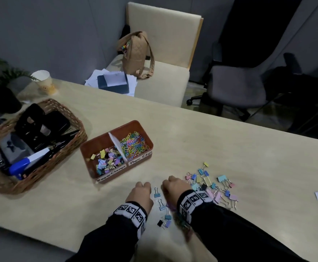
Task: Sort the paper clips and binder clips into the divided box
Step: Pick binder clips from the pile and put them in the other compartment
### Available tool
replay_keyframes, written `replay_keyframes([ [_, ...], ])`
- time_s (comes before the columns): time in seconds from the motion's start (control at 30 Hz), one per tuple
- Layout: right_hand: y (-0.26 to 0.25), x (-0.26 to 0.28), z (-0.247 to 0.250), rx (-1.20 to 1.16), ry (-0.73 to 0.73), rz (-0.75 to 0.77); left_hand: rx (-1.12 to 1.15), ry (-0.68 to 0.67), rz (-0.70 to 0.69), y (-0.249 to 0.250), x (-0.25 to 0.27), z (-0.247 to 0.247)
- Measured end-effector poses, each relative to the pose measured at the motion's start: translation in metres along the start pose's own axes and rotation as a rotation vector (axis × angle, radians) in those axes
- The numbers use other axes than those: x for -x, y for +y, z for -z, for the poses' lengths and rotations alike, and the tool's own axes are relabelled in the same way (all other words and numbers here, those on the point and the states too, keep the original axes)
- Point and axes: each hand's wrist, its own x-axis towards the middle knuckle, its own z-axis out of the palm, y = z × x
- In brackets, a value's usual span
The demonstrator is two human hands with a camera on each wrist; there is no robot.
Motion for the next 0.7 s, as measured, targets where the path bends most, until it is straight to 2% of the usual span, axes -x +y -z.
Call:
replay_keyframes([
  [0.13,0.005,0.001,-0.004,-0.042,0.035,-0.031,0.011,0.028,0.0,-0.001,0.001,0.0],
  [0.33,0.021,0.002,0.004,-0.324,0.136,-0.15,0.204,0.096,0.082,-0.011,-0.002,0.001],
  [0.43,0.029,0.003,0.01,-0.538,0.114,-0.183,0.359,0.12,0.146,-0.014,-0.003,0.006],
  [0.5,0.033,0.005,0.01,-0.651,0.098,-0.177,0.383,0.13,0.145,-0.012,-0.004,0.009],
  [0.57,0.034,0.008,0.008,-0.626,0.064,-0.13,0.313,0.098,0.107,-0.007,-0.004,0.009],
  [0.7,0.028,0.015,0.006,-0.288,-0.098,-0.001,0.064,-0.003,-0.062,0.003,-0.002,0.007],
])
